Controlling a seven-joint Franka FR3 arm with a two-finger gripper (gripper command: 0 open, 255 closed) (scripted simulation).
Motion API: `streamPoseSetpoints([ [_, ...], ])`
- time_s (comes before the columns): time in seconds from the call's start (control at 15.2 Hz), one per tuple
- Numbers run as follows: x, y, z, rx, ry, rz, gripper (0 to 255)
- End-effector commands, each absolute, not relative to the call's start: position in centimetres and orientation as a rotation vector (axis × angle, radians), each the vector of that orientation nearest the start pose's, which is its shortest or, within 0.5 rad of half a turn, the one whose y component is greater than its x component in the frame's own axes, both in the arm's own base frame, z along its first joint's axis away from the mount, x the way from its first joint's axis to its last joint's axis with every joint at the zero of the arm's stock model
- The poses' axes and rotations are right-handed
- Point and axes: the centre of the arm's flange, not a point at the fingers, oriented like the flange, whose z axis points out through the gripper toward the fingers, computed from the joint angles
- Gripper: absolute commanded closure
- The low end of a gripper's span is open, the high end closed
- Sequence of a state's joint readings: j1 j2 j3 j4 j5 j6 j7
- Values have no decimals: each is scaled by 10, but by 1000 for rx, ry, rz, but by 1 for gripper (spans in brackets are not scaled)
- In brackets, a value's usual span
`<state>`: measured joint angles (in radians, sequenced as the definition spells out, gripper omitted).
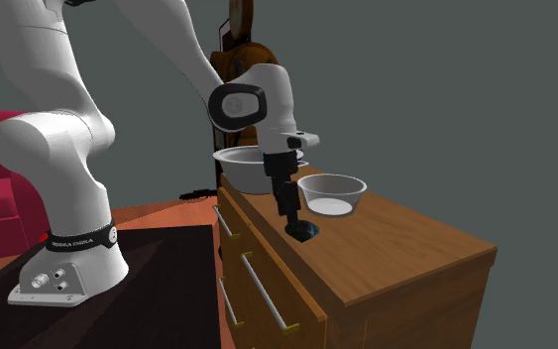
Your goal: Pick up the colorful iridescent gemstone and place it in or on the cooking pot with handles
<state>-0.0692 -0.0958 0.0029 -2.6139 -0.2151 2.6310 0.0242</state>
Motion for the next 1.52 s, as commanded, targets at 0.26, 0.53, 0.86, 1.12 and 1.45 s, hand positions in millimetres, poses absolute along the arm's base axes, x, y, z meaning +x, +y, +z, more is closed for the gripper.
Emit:
streamPoseSetpoints([
  [0.26, 447, -27, 263, -3251, -152, -181, 0],
  [0.53, 448, -28, 255, -3251, -152, -181, 0],
  [0.86, 448, -28, 255, -3251, -152, -181, 0],
  [1.12, 448, -28, 255, -3251, -152, -181, 255],
  [1.45, 447, -28, 255, -3251, -152, -181, 255],
])
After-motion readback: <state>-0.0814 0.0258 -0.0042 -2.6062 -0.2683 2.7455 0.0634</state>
